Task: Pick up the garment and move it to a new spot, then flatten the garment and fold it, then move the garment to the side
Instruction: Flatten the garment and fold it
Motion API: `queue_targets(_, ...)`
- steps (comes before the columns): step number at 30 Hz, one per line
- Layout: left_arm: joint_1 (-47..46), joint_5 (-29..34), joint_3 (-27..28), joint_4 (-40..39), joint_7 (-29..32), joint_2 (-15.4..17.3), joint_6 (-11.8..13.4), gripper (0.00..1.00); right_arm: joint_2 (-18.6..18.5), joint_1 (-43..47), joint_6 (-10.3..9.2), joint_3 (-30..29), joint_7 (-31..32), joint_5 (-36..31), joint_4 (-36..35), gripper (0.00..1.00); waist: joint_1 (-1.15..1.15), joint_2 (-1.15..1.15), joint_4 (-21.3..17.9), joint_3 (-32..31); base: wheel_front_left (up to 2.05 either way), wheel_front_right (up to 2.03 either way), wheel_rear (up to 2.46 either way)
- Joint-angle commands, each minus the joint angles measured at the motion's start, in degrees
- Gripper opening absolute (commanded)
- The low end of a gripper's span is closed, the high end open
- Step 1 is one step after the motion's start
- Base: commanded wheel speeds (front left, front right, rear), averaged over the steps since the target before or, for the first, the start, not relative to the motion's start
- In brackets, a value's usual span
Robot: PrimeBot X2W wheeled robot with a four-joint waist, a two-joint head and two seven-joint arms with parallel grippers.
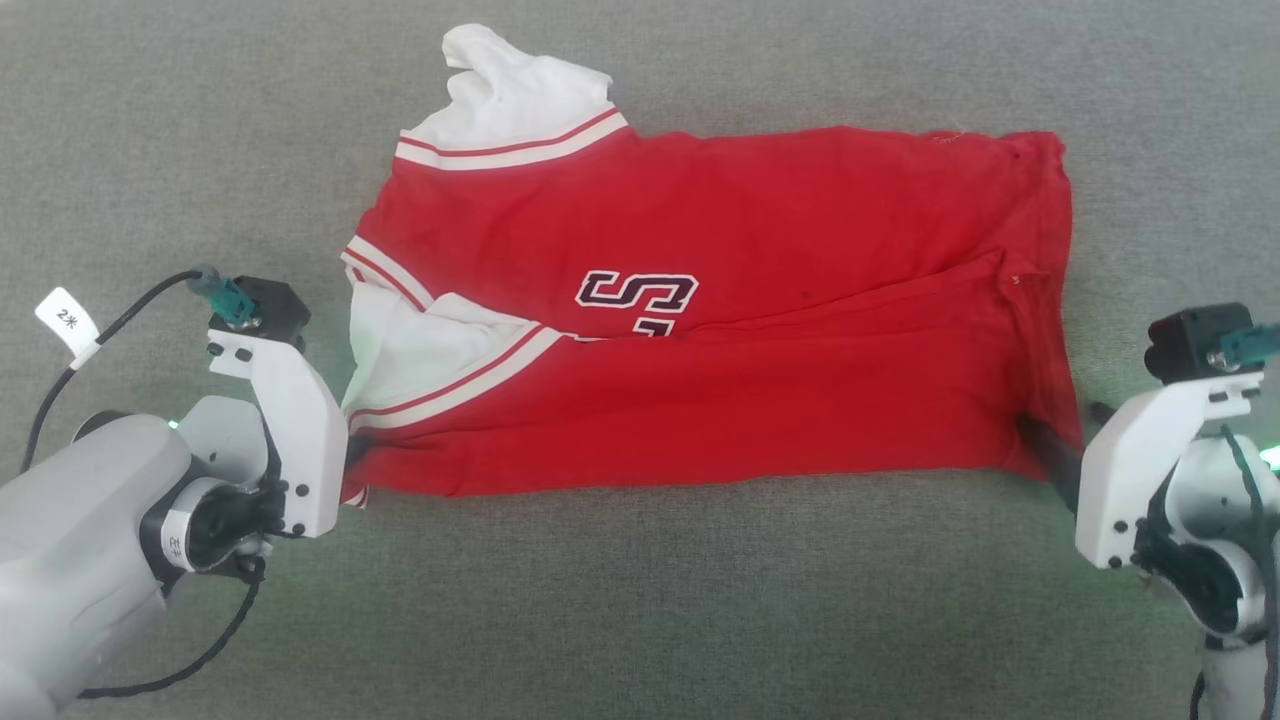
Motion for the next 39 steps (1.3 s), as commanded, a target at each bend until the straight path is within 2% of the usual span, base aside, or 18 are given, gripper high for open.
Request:
queue_targets(1,2.6,0.8,-2.5,0.6,0.2,-4.2,-0.8,0.0,0.3,-0.4,-0.02,0.4,1.2,0.4,1.7,1.0,0.0,-0.01,0.4,0.4,0.0,0.0,0.0)
queue_targets(5,2.2,0.9,-2.3,1.5,-0.2,-5.1,-1.4,0.0,0.3,-1.8,-0.01,2.0,3.6,0.9,5.6,1.0,0.0,-0.01,0.9,0.9,0.0,0.0,0.0)
queue_targets(6,2.2,1.0,-2.3,1.8,-0.3,-5.2,-1.6,0.0,0.3,-1.9,-0.01,2.1,4.2,1.1,6.5,0.46,0.0,-0.01,1.0,0.9,0.0,0.0,0.0)
queue_targets(7,2.0,1.0,-2.3,2.0,-0.4,-5.4,-1.7,0.0,0.2,-2.2,-0.01,2.3,4.5,1.2,7.1,0.0,0.0,-0.01,1.1,1.0,0.0,0.0,0.0)
queue_targets(13,1.7,0.4,-2.0,2.8,0.4,-4.2,-2.7,0.0,-1.8,-2.5,-0.04,3.0,7.7,2.2,6.2,0.0,0.0,-0.01,1.3,0.6,0.0,0.0,0.0)
queue_targets(16,1.4,-0.5,-1.6,0.9,2.0,-2.1,-1.8,0.0,-3.3,-1.7,-0.04,3.4,9.9,3.4,3.5,0.0,0.0,-0.01,1.1,0.2,0.0,0.0,0.0)
queue_targets(19,1.8,-1.0,-1.5,-2.8,3.7,0.8,0.1,0.0,-4.9,-0.9,-0.04,2.8,11.8,4.8,0.2,0.0,0.0,-0.01,1.0,-0.2,0.0,0.0,0.0)
queue_targets(20,1.8,-1.0,-1.5,-2.8,3.7,0.8,0.1,0.0,-4.9,-0.9,-0.04,2.8,11.8,4.8,0.2,0.0,0.0,-0.01,1.0,-0.2,0.0,0.0,0.0)
queue_targets(26,2.5,-0.9,-1.1,-13.3,5.8,7.6,7.1,0.0,-7.7,2.1,-0.04,1.2,15.9,7.1,-6.9,0.0,0.0,-0.01,1.1,-0.7,0.0,0.0,0.0)
queue_targets(33,5.1,-2.1,-0.5,-26.0,5.9,13.6,14.8,0.0,-8.0,7.1,-0.04,-1.5,20.2,8.6,-13.9,0.0,0.0,-0.01,1.3,-0.8,0.0,0.0,0.0)
queue_targets(37,6.5,-1.8,-0.9,-31.1,5.6,15.2,17.7,0.0,-6.8,9.2,-0.04,-2.4,21.1,8.6,-15.9,0.0,0.0,-0.01,1.2,-0.3,0.0,0.0,0.0)
queue_targets(39,7.0,-1.4,-1.3,-30.9,5.3,14.8,17.3,0.0,-5.9,9.1,-0.04,-2.2,20.5,8.6,-15.1,0.0,0.0,-0.01,1.2,-0.2,0.0,0.0,0.0)
